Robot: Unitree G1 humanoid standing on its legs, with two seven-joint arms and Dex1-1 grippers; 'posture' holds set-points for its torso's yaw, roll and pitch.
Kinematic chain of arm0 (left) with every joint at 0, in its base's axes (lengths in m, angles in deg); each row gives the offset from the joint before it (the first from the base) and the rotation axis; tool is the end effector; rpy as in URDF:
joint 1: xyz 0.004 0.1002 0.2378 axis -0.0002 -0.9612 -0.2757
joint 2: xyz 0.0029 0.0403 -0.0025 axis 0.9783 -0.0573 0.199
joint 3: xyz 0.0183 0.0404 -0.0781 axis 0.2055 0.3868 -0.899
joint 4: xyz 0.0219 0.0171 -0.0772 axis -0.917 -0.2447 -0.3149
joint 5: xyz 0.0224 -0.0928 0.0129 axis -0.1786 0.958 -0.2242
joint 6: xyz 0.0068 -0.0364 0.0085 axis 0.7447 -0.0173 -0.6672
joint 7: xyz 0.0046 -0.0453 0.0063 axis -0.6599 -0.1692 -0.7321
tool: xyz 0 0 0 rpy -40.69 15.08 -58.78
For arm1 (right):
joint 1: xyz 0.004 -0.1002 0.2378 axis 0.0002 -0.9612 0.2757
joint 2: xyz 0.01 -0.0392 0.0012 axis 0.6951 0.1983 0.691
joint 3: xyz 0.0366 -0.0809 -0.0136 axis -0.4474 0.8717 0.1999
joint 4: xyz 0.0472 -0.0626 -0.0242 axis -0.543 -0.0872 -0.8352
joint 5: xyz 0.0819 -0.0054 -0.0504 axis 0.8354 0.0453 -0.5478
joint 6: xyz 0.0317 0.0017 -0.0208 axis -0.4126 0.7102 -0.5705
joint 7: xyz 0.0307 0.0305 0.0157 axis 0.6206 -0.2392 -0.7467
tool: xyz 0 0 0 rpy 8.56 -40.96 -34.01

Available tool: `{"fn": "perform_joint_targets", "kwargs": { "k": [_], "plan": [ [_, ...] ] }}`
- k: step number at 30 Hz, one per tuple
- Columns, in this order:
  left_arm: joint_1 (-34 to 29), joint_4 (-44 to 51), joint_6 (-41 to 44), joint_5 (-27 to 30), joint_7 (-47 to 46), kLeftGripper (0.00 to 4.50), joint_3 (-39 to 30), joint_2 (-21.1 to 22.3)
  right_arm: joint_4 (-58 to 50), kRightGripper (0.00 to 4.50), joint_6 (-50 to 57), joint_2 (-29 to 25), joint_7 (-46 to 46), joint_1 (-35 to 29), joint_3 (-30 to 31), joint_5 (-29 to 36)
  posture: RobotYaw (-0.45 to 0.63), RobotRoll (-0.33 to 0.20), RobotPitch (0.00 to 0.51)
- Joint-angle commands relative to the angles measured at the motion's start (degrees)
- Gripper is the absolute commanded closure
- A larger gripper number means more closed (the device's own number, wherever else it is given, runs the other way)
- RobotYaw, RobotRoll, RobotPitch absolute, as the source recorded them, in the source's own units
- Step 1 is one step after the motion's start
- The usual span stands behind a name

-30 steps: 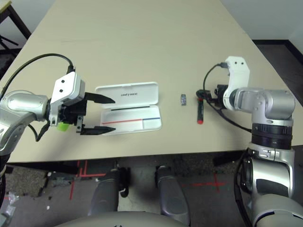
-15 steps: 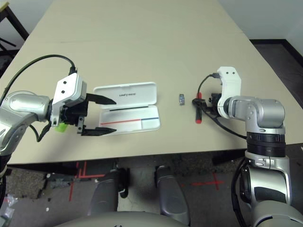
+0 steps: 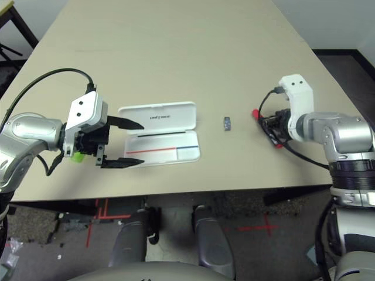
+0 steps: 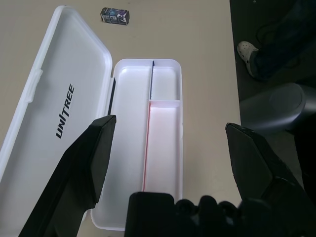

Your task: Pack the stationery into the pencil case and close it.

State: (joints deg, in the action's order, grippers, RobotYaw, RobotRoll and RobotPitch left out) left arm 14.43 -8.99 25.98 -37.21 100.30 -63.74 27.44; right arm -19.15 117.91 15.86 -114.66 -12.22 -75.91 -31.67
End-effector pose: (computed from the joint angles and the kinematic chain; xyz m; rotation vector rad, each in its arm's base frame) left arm 0.2301 0.1991 0.2237 0.5904 0.1893 -1.3474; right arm 0.2614 -0.2854 0.2108 -0.2737 0.5400 0.4780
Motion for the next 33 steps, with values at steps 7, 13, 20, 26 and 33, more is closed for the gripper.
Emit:
{"fn": "perform_joint_targets", "kwargs": {
  "k": [7,13,20,26,33],
  "plan": [
    [-0.15,-2.58,-2.05,-1.47,0.76,0.00,-0.51,1.94,-1.66,4.03,-18.74,-3.95,-18.73,6.11,9.23,-5.90,-0.13,0.000,0.153],
    [-0.89,-2.70,-2.56,-1.67,0.36,0.00,-0.89,2.70,-5.95,4.03,-22.88,-2.34,-27.92,9.46,12.55,-5.44,-0.12,0.000,0.155],
    [-1.44,-3.09,-2.93,-2.45,0.32,0.00,-1.32,3.72,-9.46,4.03,-23.97,1.98,-32.94,12.19,16.86,-6.52,-0.11,0.000,0.160],
    [-1.66,-3.60,-2.89,-3.36,-0.24,0.00,-1.32,4.12,-8.38,4.03,-24.49,6.80,-32.83,15.14,20.99,-10.36,-0.10,0.000,0.168],
    [-2.54,-2.96,-2.32,-3.41,-0.78,0.00,-1.26,4.12,-6.91,4.03,-24.07,13.53,-31.54,18.77,25.92,-14.76,-0.09,0.000,0.175]
  ]
}}
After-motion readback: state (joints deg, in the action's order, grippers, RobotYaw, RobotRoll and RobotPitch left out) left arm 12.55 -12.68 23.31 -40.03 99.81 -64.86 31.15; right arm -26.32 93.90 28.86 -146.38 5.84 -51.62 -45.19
